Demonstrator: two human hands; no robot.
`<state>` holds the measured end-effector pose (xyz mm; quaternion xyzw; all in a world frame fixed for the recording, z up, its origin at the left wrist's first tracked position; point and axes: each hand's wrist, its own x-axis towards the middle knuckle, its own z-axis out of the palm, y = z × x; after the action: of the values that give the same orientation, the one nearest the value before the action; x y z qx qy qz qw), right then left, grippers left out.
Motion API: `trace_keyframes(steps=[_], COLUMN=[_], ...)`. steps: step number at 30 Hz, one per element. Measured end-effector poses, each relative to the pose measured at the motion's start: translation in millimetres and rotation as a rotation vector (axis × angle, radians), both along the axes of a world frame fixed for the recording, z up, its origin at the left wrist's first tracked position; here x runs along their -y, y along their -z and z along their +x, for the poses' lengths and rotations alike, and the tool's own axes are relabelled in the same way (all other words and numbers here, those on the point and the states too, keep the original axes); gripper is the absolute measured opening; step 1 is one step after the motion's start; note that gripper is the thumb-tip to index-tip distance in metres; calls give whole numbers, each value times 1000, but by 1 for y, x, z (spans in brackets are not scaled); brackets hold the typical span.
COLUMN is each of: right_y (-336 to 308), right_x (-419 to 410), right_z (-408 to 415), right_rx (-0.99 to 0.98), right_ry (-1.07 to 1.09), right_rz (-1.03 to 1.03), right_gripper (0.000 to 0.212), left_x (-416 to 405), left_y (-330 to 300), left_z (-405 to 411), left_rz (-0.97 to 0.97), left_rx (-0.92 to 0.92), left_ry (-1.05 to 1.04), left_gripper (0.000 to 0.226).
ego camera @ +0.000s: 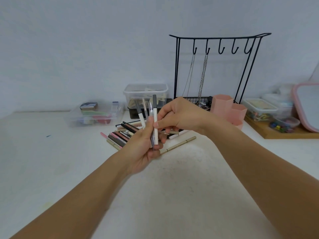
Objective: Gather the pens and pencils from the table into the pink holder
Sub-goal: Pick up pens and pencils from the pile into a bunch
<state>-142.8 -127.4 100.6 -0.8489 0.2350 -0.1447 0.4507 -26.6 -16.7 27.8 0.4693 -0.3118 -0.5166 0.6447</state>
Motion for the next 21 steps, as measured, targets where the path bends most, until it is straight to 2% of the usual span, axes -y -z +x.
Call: trace_keyframes(steps=[6, 10, 14, 17, 19, 21], right_y=[2, 7, 10, 9, 9, 13], right_x=[-2, -3, -3, 1, 14, 37], right_z=[3, 7, 12, 10, 4, -5], right_rx=[10, 9, -21, -11, -14, -77], right_ry=[-6, -20, -71, -90, -39, 56], right_rz=[-10, -137, -299, -356, -362, -483], right_gripper=[24, 6, 7, 11, 18, 22], left_x=[0, -1, -4, -2, 1, 2], left_y=[-1, -2, -3, -2, -2, -1], left_z=[-1, -1, 4, 6, 8, 11], left_rz=[-2, 42, 89, 81, 51, 19], left_rx=[69, 99, 74, 50, 20, 3], left_ry=[13, 5, 43, -26, -106, -160], left_gripper=[64, 47, 46, 34, 25, 22])
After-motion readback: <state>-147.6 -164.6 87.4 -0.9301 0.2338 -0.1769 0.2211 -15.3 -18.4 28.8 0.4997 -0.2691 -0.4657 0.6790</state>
